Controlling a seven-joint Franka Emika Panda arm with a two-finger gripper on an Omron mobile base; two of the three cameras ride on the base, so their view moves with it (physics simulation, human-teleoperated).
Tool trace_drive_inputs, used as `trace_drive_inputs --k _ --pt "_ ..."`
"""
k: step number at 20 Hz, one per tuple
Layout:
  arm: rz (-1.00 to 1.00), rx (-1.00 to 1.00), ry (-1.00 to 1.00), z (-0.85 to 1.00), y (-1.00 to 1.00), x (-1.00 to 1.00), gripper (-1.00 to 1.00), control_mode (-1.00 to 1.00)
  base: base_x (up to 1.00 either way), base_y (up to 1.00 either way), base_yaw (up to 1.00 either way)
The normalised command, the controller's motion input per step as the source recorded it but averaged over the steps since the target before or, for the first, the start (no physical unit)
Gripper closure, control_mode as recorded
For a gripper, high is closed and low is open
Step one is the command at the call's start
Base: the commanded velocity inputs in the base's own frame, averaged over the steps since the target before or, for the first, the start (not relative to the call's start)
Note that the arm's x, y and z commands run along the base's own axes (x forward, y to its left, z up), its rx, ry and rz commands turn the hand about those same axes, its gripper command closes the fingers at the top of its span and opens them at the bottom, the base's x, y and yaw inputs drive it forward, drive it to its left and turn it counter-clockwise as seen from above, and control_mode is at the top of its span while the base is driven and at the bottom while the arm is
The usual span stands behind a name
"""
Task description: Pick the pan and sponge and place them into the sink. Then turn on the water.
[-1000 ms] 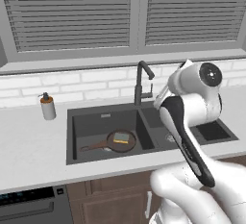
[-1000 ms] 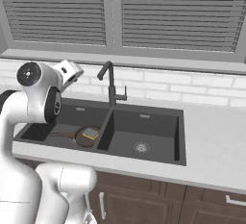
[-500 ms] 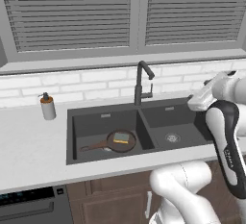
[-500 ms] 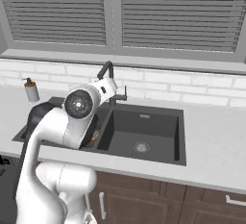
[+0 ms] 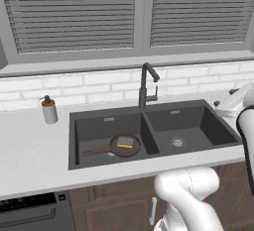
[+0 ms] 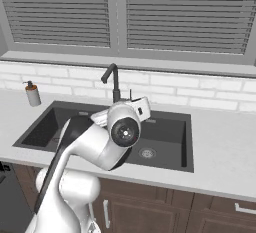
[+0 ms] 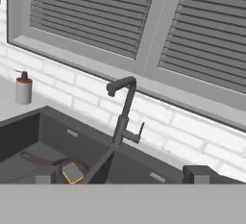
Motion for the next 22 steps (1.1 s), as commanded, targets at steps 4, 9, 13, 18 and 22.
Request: trace_drive_inputs --k 4,9,13,18,22 --pt "0.00 0.01 0.03 -0.28 -0.20 0.25 -1.00 -1.00 0.00 0.00 0.00" --pt "0.00 0.00 0.06 -0.53 -0.01 0.54 -1.00 -1.00 0.00 0.00 0.00" --pt "0.01 0.00 0.00 -0.65 0.01 0.82 -1.00 -1.00 0.00 0.00 0.00" --pt "0.01 0.00 0.00 -0.46 0.02 0.82 -1.00 -1.00 0.00 0.00 0.00" --pt "0.07 0.02 0.00 -0.30 0.00 0.88 -1.00 -1.00 0.00 0.00 0.00"
